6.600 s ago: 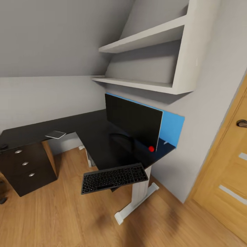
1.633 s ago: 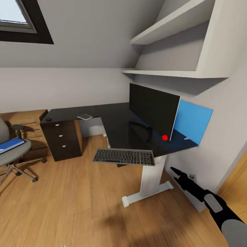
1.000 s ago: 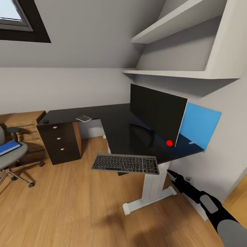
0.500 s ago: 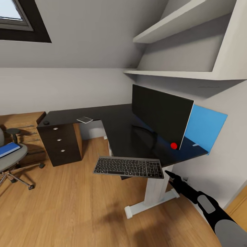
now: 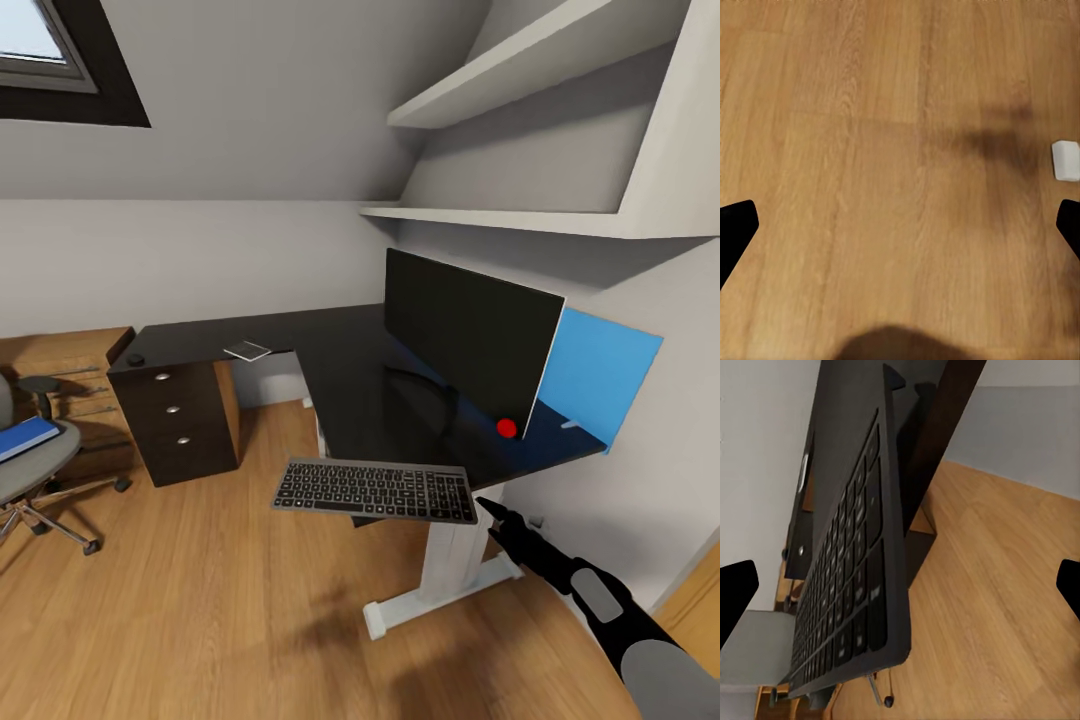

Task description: In the bedroom, organize the workspace by keeping the computer under the desk, ensuring the monitor is on the desk, placing the keyboard on the desk next to the monitor, placing the mouse on the desk next to the keyboard, moving the folder from the swivel chair onto the desk next to the mouse, stacking the notebook on top of the folder with the pen on top of the notebook, and positioning the swivel chair next to the desk.

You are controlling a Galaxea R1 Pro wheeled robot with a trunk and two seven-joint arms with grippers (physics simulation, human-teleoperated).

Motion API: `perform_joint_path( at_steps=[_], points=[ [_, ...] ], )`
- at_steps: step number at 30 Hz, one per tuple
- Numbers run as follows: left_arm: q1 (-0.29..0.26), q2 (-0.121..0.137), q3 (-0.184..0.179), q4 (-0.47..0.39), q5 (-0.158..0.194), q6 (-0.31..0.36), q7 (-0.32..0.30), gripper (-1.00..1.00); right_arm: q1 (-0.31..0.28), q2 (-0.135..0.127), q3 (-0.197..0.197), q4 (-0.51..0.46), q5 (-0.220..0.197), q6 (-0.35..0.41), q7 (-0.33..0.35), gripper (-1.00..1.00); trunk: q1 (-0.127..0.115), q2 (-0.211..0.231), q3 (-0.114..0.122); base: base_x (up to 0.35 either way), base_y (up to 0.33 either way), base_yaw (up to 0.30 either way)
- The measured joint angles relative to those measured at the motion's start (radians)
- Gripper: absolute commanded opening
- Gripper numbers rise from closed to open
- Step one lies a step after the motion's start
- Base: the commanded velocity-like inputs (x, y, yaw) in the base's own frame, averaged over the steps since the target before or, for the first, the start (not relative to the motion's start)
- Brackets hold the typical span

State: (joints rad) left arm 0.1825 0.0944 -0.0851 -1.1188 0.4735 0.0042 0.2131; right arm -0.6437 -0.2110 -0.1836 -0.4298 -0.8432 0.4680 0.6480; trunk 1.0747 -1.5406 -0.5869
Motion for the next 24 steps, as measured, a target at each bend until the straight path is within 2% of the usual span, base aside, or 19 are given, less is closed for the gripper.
perform_joint_path(
  at_steps=[14,24],
  points=[
    [0.000,-0.001,0.000,0.001,0.000,0.000,0.000,1.00,0.000,0.013,0.000,0.001,0.001,-0.001,0.000,1.00,0.000,0.000,0.000,0.090,0.036,0.000],
    [0.000,-0.001,0.000,0.001,0.000,0.000,0.000,1.00,0.000,0.016,0.002,0.022,0.003,0.000,0.000,1.00,0.000,0.000,0.000,0.013,0.011,0.000]
  ],
)
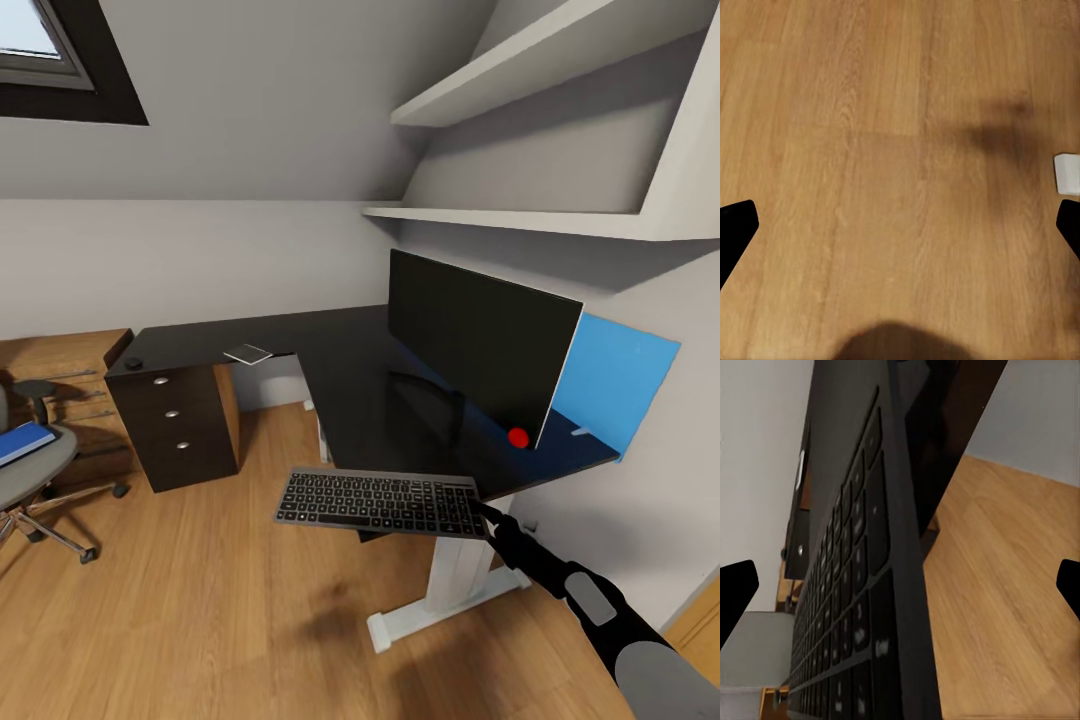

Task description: In the bedroom, organize the workspace by keeping the computer under the desk, ensuring the monitor is on the desk, placing the keyboard on the desk next to the monitor, placing the mouse on the desk next to the keyboard, moving the folder from the swivel chair onto the desk next to the mouse, stacking the notebook on top of the folder with the pen on top of the notebook, and positioning the swivel chair next to the desk.

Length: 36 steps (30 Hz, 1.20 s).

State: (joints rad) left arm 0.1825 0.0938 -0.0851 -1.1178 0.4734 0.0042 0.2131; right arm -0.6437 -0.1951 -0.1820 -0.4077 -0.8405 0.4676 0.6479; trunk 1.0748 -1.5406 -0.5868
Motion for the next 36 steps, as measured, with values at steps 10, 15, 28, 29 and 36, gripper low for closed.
perform_joint_path(
  at_steps=[10,15,28,29,36],
  points=[
    [0.000,0.000,-0.001,0.006,0.000,0.000,0.000,1.00,0.000,0.008,0.013,0.002,0.000,0.001,-0.013,1.00,0.000,0.000,0.000,0.000,0.000,0.000],
    [0.000,0.000,-0.001,0.009,0.000,0.000,0.000,1.00,0.000,0.014,0.021,0.002,0.000,0.001,-0.014,1.00,0.000,0.000,0.000,0.000,0.000,0.000],
    [0.000,0.000,-0.001,0.009,0.000,0.000,0.000,1.00,0.000,0.025,0.042,0.003,0.000,0.002,-0.014,1.00,0.000,0.000,0.000,0.000,0.000,0.000],
    [0.000,0.000,-0.001,0.009,0.000,0.000,0.000,1.00,0.000,0.025,0.042,0.003,0.000,0.002,-0.014,1.00,0.000,0.000,0.000,0.000,0.000,0.000],
    [0.000,0.000,-0.001,0.012,0.000,0.000,0.000,1.00,0.000,0.025,0.045,0.002,0.000,0.002,-0.014,-1.00,0.000,0.000,0.000,0.000,0.000,0.000]
  ],
)
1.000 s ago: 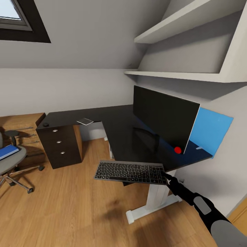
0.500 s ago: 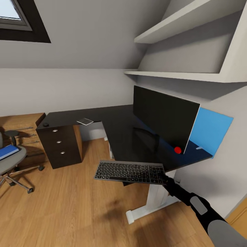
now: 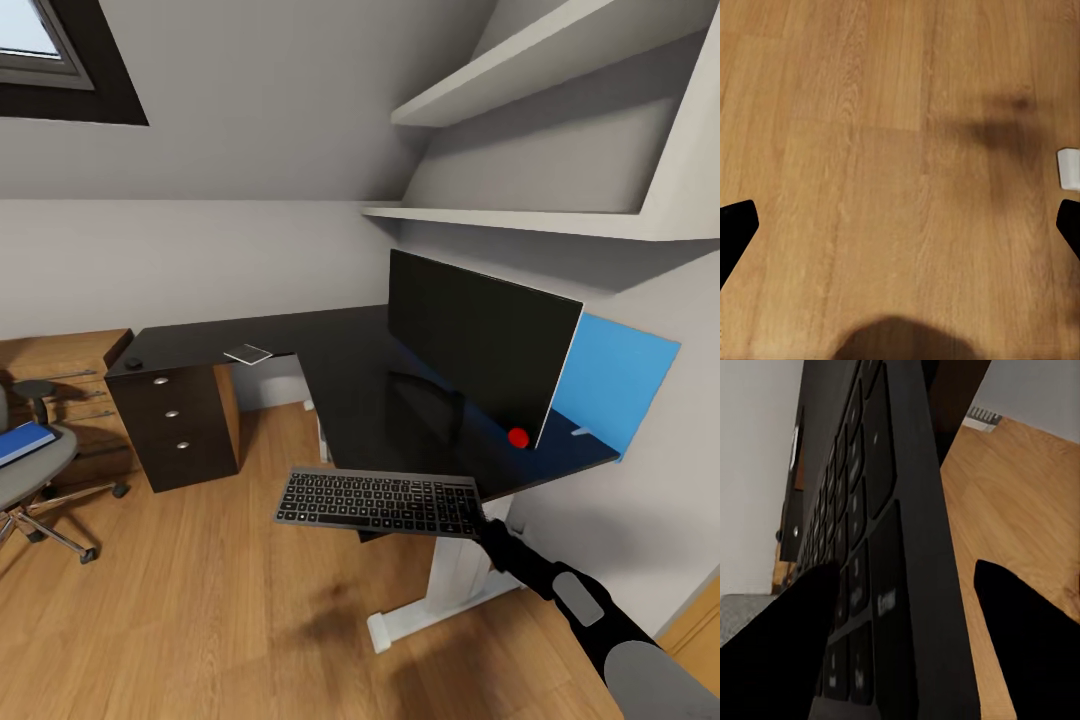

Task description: In the bedroom, organize the workspace by keeping the computer under the desk, ensuring the monitor is on the desk, placing the keyboard on the desk next to the monitor, placing the mouse on the desk next to the keyboard, moving the folder from the swivel chair onto the desk next to the mouse, stacking the notebook on top of the folder with the pen on top of the notebook, and positioning the swivel chair next to the desk.

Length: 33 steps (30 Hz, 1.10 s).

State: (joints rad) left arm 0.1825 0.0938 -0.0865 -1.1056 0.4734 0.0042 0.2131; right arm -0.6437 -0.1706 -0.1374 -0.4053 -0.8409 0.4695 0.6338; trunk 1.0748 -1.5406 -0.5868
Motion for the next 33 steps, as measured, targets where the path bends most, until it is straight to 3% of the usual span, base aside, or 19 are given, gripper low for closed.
perform_joint_path(
  at_steps=[13,33],
  points=[
    [0.000,0.000,0.000,0.002,-0.001,-0.001,-0.002,1.00,0.000,0.000,-0.002,-0.002,-0.003,0.001,0.001,-1.00,0.000,0.000,0.000,0.000,0.000,0.000],
    [0.000,0.000,0.000,0.010,0.000,0.000,-0.002,1.00,0.000,0.001,0.000,-0.002,0.001,-0.005,0.008,-1.00,-0.077,0.140,0.063,0.000,0.000,0.000]
  ],
)
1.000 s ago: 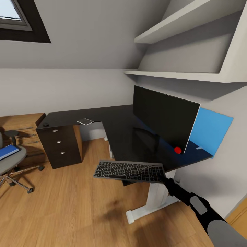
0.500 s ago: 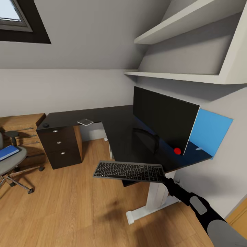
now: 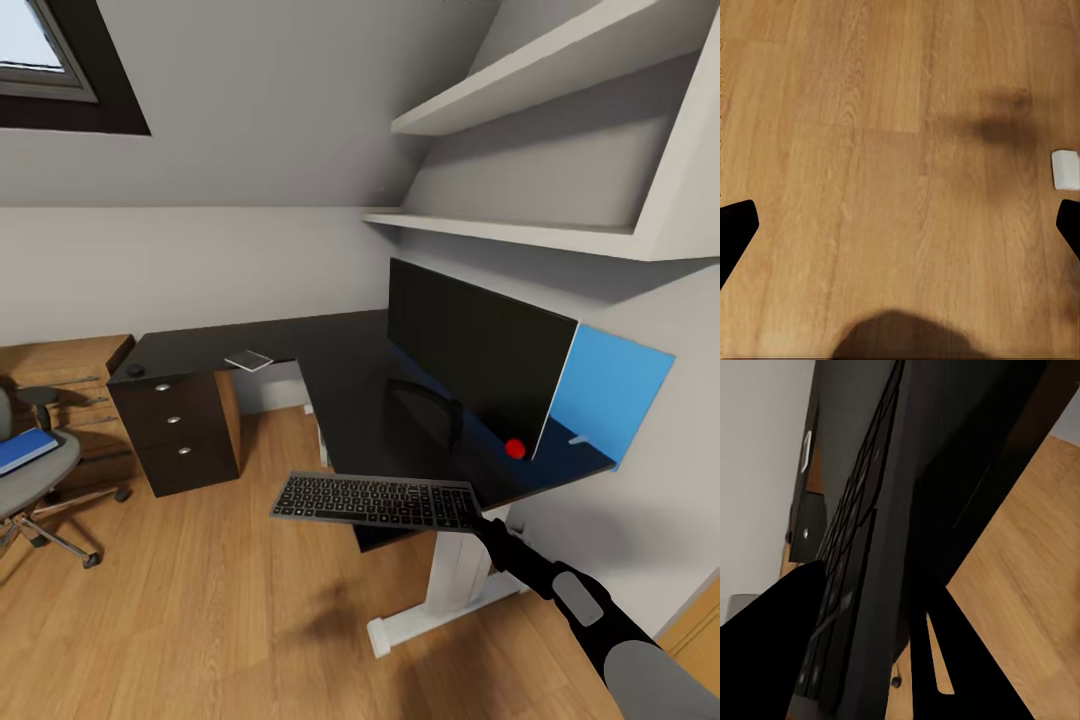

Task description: In the bedroom, organize the workspace by keeping the computer under the desk, ensuring the monitor is on the desk, placing the keyboard on the desk next to the monitor, placing the mouse on the desk next to the keyboard, moving the folder from the swivel chair onto the desk next to the mouse, stacking the notebook on top of the folder with the pen on top of the notebook, and positioning the swivel chair next to the desk.

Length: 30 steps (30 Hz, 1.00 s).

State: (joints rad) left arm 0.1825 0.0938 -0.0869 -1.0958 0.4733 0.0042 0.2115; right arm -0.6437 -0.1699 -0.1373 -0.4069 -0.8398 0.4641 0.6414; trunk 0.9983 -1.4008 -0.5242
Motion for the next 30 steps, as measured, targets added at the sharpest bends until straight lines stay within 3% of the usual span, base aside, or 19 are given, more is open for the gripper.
perform_joint_path(
  at_steps=[4,10,13,16,17,19,22,26,27,30],
  points=[
    [0.000,0.000,0.000,0.001,0.000,0.000,0.000,1.00,0.000,0.003,0.001,-0.003,0.000,-0.003,0.002,-1.00,-0.015,0.028,0.013,0.000,0.000,0.000],
    [0.000,-0.004,-0.001,0.007,0.000,0.000,0.000,1.00,0.000,0.071,0.002,-0.014,-0.002,-0.046,0.005,-1.00,-0.038,0.070,0.031,0.000,0.000,0.000],
    [0.000,-0.006,-0.001,0.009,0.000,0.000,0.000,1.00,0.000,0.130,0.002,-0.017,0.000,-0.149,0.004,-1.00,-0.050,0.091,0.041,0.000,0.000,0.000],
    [0.000,-0.006,-0.001,0.013,0.000,0.000,0.000,1.00,0.000,0.149,0.012,-0.016,0.002,-0.252,-0.001,-1.00,-0.061,0.112,0.050,0.000,0.000,0.000],
    [0.000,-0.007,-0.001,0.016,0.000,0.000,0.000,1.00,0.000,0.174,0.021,-0.017,0.003,-0.332,-0.006,-1.00,-0.065,0.119,0.053,0.000,0.000,0.000],
    [0.000,-0.010,-0.001,0.019,-0.001,0.000,0.000,1.00,0.000,0.209,0.030,-0.017,0.004,-0.402,-0.014,-1.00,-0.073,0.133,0.060,0.000,0.000,0.000],
    [0.000,-0.012,-0.001,0.020,-0.009,0.000,0.000,1.00,0.000,0.252,0.031,-0.022,0.000,-0.463,-0.043,-1.00,-0.084,0.154,0.069,0.000,0.000,0.000],
    [0.000,-0.014,0.000,0.021,-0.053,-0.001,0.000,1.00,0.000,0.333,0.031,-0.063,-0.001,-0.512,-0.118,-1.00,-0.084,0.154,0.069,0.000,0.000,0.000],
    [0.000,-0.016,0.000,0.021,-0.057,-0.001,-0.001,1.00,0.000,0.343,0.030,-0.067,-0.002,-0.525,-0.134,-1.00,-0.084,0.154,0.069,0.000,0.000,0.000],
    [0.000,-0.025,0.001,0.021,-0.063,-0.001,-0.001,1.00,0.000,0.343,0.028,-0.072,-0.007,-0.591,-0.170,-1.00,-0.084,0.154,0.069,0.000,0.000,0.000]
  ],
)
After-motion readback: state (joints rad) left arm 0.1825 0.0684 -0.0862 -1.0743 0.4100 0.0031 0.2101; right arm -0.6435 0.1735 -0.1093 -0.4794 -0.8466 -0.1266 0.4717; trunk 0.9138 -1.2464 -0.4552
